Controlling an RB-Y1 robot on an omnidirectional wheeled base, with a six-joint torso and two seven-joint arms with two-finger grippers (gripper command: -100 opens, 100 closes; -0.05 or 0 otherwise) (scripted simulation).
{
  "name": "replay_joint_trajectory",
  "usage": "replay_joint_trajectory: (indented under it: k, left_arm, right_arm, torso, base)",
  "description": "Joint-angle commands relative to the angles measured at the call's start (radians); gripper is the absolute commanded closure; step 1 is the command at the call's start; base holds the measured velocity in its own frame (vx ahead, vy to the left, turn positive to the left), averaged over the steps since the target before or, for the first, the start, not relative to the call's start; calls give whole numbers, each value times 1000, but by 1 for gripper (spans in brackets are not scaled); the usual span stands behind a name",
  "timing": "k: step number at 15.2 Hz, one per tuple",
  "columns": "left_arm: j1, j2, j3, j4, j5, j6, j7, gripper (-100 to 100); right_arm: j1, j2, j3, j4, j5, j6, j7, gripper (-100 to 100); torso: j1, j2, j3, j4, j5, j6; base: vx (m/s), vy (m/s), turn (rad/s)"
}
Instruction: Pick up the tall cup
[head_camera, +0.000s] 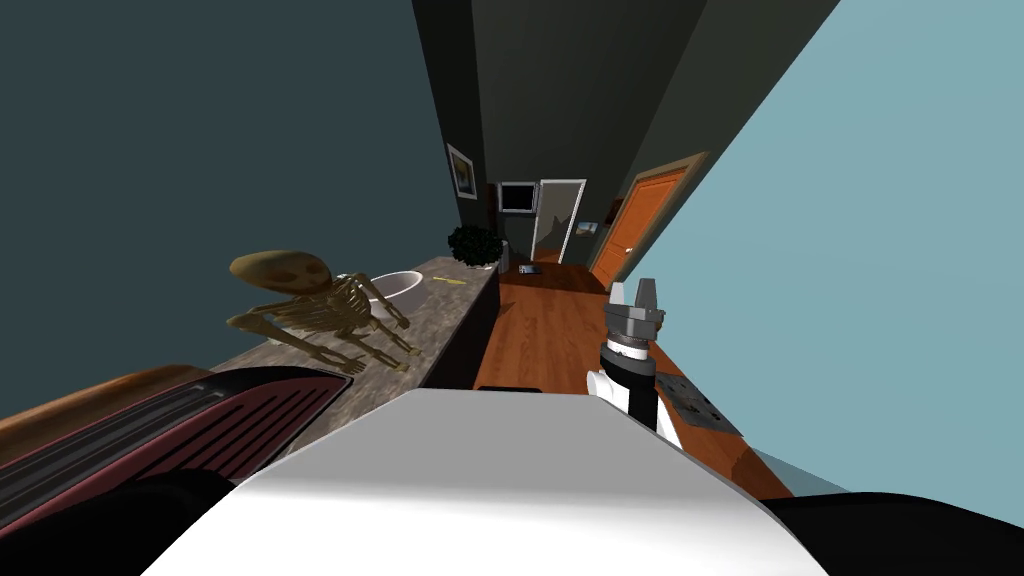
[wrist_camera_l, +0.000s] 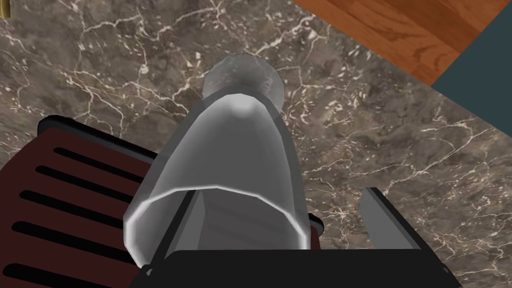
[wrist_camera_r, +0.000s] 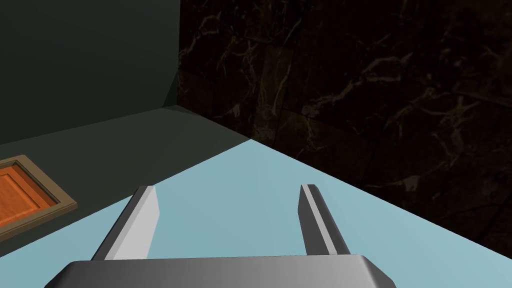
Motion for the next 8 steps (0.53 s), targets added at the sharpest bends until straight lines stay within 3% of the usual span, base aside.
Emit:
replay_joint_trajectory:
  k: [1, 2, 6, 7, 8]
  left_arm:
    - [0, 0, 0, 0, 0, 0, 0, -100]
    - [-1, -1, -4, 2, -4, -4, -3, 100]
    - [-1, -1, -4, 2, -2, -4, -4, 100]
    - [6, 6, 27, -13, 29, 16, 8, 100]
    - [8, 7, 37, -18, 39, 22, 11, 100]
  right_arm:
    - [0, 0, 0, 0, 0, 0, 0, 0]
    - [0, 0, 0, 0, 0, 0, 0, 0]
    - [0, 0, 0, 0, 0, 0, 0, 0]
    - [0, 0, 0, 0, 0, 0, 0, 0]
    - [0, 0, 0, 0, 0, 0, 0, 0]
  torso:
    - [0, 0, 0, 0, 0, 0]
    - [0, 0, 0, 0, 0, 0]
    - [2, -3, -2, -1, 1, -1]
    - [3, -3, -2, -1, 1, -1]
    - [3, -3, -2, -1, 0, -1]
  base:
    - [-26, -19, -19]
    - [-9, -6, 1]
    - [0, 0, -3]
    - [18, 17, 60]
    - [39, 29, 81]
